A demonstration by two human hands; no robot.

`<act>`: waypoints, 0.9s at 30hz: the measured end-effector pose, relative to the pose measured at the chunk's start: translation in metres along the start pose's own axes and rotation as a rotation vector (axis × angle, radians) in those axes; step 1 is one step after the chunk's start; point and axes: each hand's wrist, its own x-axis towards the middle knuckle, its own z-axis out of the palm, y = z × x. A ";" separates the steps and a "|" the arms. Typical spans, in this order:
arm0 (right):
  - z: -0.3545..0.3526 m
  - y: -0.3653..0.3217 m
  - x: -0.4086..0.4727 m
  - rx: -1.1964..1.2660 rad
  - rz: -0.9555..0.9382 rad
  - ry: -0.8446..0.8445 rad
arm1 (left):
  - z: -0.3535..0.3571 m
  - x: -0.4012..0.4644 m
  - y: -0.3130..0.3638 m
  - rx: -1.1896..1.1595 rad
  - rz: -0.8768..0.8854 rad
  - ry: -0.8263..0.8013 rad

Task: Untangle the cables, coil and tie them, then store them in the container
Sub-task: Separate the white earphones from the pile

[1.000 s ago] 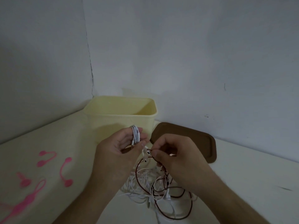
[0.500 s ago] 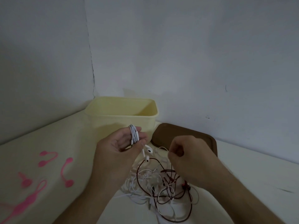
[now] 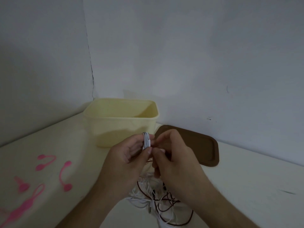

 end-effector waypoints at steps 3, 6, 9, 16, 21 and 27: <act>0.000 -0.001 0.000 -0.063 -0.025 0.004 | -0.001 -0.001 0.001 0.018 -0.015 -0.075; -0.003 -0.003 0.001 0.007 0.031 -0.029 | -0.001 -0.002 0.004 0.085 -0.027 -0.168; -0.007 -0.003 0.001 0.024 0.003 -0.087 | -0.004 -0.001 0.000 0.122 -0.029 -0.143; -0.026 0.006 0.013 -0.067 -0.107 0.033 | -0.002 0.001 0.003 -0.101 -0.114 -0.118; -0.029 0.007 0.016 0.235 0.023 -0.264 | -0.007 0.000 0.007 -0.146 -0.104 -0.233; -0.036 0.006 0.016 0.369 0.092 -0.365 | -0.010 0.000 0.011 -0.286 -0.135 -0.314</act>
